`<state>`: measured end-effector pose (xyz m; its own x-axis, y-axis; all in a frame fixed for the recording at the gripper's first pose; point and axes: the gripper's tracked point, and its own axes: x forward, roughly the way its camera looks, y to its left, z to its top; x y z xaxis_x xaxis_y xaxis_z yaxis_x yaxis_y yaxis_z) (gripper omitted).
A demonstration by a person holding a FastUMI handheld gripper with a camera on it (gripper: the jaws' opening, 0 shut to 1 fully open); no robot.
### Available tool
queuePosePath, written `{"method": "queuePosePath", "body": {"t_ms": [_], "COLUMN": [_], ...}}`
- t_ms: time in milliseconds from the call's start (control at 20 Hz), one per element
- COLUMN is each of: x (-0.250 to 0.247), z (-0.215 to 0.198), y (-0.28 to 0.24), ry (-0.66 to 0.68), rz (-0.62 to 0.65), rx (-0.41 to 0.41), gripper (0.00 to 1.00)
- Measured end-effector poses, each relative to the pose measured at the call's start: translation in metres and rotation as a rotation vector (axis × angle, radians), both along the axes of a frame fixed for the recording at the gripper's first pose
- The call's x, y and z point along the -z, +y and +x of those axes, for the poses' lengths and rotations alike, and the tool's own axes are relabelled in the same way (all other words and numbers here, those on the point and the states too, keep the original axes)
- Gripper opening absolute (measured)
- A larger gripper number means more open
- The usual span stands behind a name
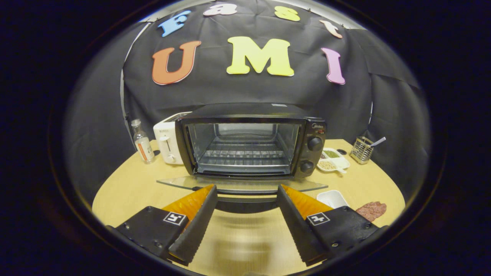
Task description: Open the toaster oven, put the food inside, and close the toaster oven door.
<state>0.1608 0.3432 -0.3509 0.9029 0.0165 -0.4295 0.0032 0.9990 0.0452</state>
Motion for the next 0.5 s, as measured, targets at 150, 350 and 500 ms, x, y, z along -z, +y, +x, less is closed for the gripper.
{"method": "queuePosePath", "body": {"t_ms": [150,350,500], "x": [0.013,0.047,0.064], "z": [-0.008,-0.022,-0.026], "y": [0.000,-0.001,-0.002], "ry": [0.026,0.120,0.169], "rz": [-0.008,-0.013,-0.007], "rx": [-0.004,-0.018,-0.030], "gripper": [0.99,0.99,0.99]}}
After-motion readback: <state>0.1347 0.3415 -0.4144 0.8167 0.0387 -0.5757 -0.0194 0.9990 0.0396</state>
